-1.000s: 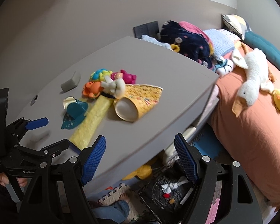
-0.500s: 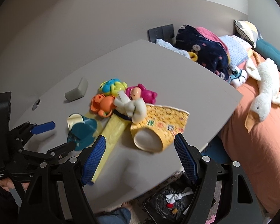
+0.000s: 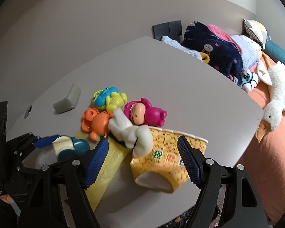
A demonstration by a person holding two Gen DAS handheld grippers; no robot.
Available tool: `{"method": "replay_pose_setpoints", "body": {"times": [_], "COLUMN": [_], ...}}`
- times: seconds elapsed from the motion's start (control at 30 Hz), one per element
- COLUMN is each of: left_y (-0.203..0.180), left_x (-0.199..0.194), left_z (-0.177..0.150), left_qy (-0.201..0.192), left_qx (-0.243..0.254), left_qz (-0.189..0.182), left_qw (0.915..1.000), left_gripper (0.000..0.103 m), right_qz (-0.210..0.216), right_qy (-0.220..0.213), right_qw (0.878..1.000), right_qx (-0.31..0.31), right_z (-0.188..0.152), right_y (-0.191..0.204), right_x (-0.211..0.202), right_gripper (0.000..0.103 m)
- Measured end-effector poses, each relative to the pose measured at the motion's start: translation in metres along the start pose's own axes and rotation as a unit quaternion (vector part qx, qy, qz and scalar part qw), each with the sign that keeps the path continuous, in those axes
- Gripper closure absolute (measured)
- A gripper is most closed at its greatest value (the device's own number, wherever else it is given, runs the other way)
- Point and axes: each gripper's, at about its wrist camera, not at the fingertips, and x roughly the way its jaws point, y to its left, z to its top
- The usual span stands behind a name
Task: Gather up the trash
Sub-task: 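Grasp the teal-and-cream toy with the left tool while the right tool grasps the white plush figure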
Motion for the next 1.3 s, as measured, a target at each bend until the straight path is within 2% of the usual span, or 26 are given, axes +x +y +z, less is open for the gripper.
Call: {"method": "replay_pose_setpoints", "body": {"times": [0.07,0.2,0.33,0.47,0.67,0.8,0.93,1.3], "left_y": [-0.001,0.000,0.001,0.000,0.002,0.007,0.008,0.003], "left_x": [0.004,0.007,0.008,0.007,0.008,0.005,-0.003,-0.031], "left_z": [0.000,-0.001,0.001,0.001,0.003,-0.002,-0.007,-0.009], "left_qy": [0.005,0.007,0.005,0.003,-0.001,-0.013,-0.023,-0.052], "left_qx": [0.006,0.004,-0.002,0.002,-0.009,-0.025,-0.025,-0.016], "left_qz": [0.001,-0.003,-0.011,-0.010,-0.017,-0.024,-0.014,0.008], "left_qw": [1.0000,1.0000,0.9999,0.9999,0.9998,0.9993,0.9993,0.9985], "left_gripper": [0.046,0.050,0.054,0.059,0.063,0.063,0.068,0.068], "right_qz": [0.001,0.003,0.009,0.019,0.034,0.032,0.031,0.037], "right_qy": [0.003,0.016,0.029,0.035,0.034,0.019,0.007,-0.025], "right_qw": [1.000,1.000,0.999,0.999,0.999,0.999,0.999,0.999], "right_qx": [-0.001,-0.008,-0.015,-0.021,-0.023,-0.022,-0.016,-0.002], "right_z": [0.003,0.007,0.006,0.006,0.006,0.006,0.004,0.002], "right_y": [0.001,0.004,0.008,0.013,0.018,0.020,0.019,0.017], "right_x": [0.006,0.019,0.029,0.034,0.032,0.021,0.008,-0.025], "right_gripper": [0.027,0.040,0.047,0.062,0.077,0.079,0.079,0.079]}}
